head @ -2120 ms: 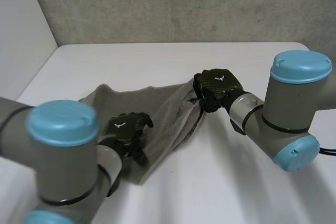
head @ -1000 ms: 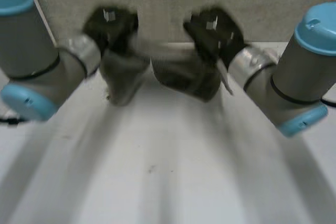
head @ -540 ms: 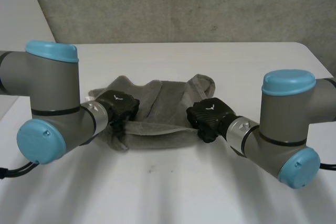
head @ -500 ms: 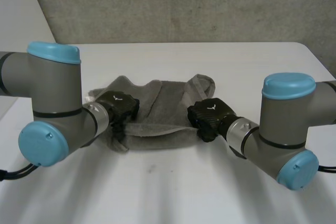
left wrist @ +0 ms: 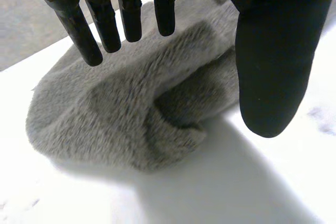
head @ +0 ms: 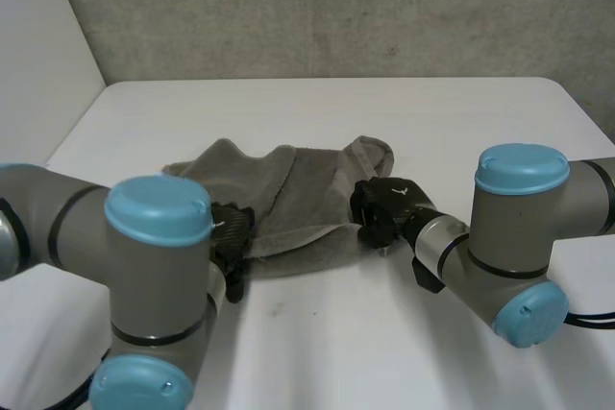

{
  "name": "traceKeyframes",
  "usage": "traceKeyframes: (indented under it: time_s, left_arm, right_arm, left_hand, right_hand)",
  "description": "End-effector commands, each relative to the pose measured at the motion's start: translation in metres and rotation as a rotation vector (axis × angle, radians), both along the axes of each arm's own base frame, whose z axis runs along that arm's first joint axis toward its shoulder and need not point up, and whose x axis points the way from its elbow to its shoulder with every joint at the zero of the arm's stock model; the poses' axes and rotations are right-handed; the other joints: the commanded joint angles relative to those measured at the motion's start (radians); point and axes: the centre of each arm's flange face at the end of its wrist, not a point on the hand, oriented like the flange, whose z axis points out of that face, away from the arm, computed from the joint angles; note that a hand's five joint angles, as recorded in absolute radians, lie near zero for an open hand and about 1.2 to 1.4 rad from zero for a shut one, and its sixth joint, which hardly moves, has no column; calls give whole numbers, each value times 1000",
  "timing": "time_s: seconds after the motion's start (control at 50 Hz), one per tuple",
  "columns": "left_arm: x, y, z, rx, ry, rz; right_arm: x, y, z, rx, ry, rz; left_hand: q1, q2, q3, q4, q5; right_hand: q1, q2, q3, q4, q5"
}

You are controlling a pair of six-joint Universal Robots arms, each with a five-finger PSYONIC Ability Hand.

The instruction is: Fold the towel.

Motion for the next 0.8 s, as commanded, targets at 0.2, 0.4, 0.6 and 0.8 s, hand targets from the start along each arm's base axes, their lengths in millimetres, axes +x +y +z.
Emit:
traceKeyframes:
  time_s: [0.2, 0.4, 0.6, 0.8]
  left_arm:
    - [24, -46, -17, -82, 51, 146]
    - [23, -46, 35, -201, 119, 36]
    - [44, -37, 101, -152, -75, -114]
    - [68, -46, 76, 127, -234, -120]
  right_arm:
    - [4, 5, 3, -57, 55, 37]
    - [6, 2, 57, -265, 119, 95]
    - [-6, 16, 122, -409, 370, 194]
    - [-7, 26, 74, -249, 580, 340]
  left_hand:
    - [1046, 1045, 1046, 1047, 1045]
    - [1070, 1068, 1069, 1070, 1068]
    - [1070, 1068, 1069, 1070, 1068]
    - [1070, 1068, 1069, 1070, 1068]
  right_hand:
    - [428, 222, 208, 204, 245]
    - [428, 222, 208, 204, 245]
    - [428, 222, 208, 204, 245]
    - [428, 222, 208, 204, 245]
